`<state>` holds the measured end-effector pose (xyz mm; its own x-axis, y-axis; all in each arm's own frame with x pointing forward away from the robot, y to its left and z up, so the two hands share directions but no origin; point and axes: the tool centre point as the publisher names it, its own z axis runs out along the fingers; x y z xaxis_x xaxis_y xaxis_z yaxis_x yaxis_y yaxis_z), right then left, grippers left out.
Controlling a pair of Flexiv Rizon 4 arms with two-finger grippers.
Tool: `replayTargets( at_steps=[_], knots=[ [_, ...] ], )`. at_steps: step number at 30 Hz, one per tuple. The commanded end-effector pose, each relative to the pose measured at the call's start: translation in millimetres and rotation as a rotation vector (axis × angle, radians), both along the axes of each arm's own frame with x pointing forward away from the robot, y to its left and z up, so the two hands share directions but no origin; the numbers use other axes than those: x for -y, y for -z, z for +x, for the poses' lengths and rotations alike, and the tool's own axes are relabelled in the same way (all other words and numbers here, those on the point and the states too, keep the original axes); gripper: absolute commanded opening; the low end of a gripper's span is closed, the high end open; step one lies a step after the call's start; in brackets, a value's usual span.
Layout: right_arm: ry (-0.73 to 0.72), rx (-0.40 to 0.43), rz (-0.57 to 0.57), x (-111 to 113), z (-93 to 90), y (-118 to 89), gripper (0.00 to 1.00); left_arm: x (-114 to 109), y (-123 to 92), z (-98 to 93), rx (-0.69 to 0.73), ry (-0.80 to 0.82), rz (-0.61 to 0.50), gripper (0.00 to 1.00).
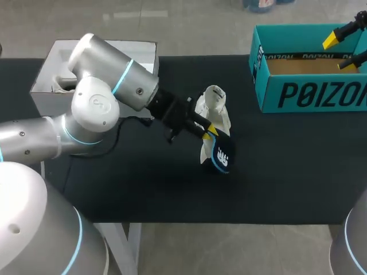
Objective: Take the shoe out of the shoebox, open the shoe tongue, remove and reinsert the insole, then place the shoe into the shoebox
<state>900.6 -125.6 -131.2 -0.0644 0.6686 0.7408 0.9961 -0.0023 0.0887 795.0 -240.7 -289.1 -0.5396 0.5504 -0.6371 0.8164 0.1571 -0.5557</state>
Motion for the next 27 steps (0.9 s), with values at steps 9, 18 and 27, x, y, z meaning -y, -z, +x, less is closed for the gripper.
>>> replayTargets(
  at_steps=[9, 18, 27],
  knots=[
    [0.0, -0.002, -0.004, 0.0, 0.2, -0.2, 1.0, 2.0, 16.3, 20.6, 0.007, 0.006, -0.004, 0.0],
    [0.0, -0.002, -0.004, 0.0, 0.2, -0.2, 1.0, 1.3, 18.6, 37.2, -0.006, -0.025, -0.007, 0.0],
    [0.0, -0.002, -0.004, 0.0, 0.2, -0.2, 1.0, -2.4, 27.7, 50.9, -0.004, -0.057, 0.03, 0.0]
  ],
)
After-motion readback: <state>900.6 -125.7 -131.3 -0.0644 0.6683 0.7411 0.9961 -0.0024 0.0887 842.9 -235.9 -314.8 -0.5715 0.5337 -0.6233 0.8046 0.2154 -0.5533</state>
